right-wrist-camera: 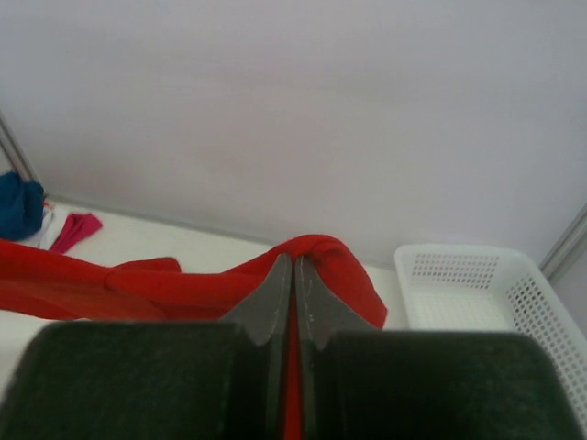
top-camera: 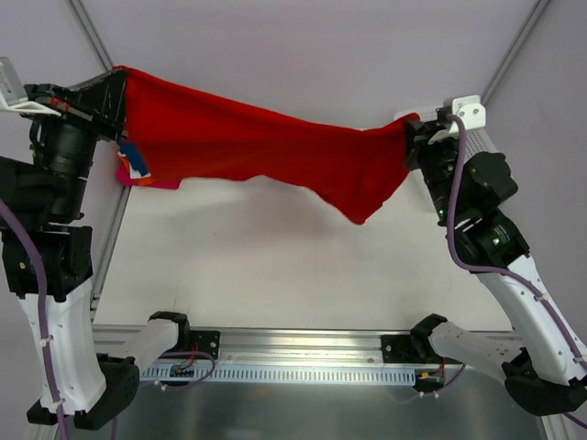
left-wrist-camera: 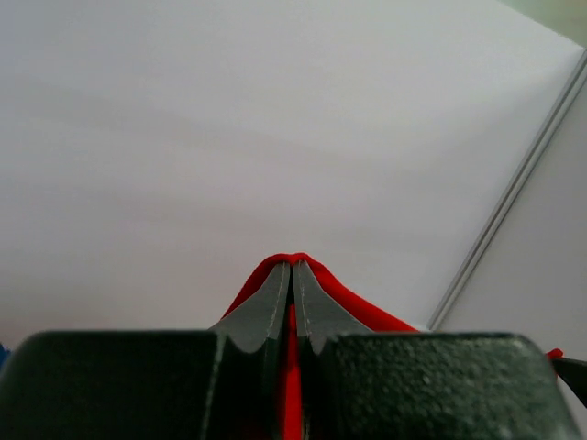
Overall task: Fold and stack the t-shirts
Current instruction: Flatten the tshirt out
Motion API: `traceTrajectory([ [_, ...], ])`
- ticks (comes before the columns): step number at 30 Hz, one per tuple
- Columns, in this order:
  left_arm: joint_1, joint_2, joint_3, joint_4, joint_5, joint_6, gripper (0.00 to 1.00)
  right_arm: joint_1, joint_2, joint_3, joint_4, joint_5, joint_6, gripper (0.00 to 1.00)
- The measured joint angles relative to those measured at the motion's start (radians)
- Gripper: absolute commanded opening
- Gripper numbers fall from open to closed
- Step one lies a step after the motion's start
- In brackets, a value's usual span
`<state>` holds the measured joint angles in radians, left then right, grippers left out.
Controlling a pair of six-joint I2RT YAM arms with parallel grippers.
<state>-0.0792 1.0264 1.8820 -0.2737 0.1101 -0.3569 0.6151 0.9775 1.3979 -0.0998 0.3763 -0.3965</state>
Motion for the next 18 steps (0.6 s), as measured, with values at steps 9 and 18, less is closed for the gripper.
traceTrajectory([
  [9, 0.000, -0.036, -0.131, -0.044, -0.007, -0.002, 0.00, 0.085, -0.040, -0.020, -0.054, 0.008, 0.001, 0.00],
  [18, 0.000, 0.053, -0.038, -0.001, -0.002, -0.014, 0.00, 0.074, 0.088, 0.205, -0.023, 0.029, -0.032, 0.00],
])
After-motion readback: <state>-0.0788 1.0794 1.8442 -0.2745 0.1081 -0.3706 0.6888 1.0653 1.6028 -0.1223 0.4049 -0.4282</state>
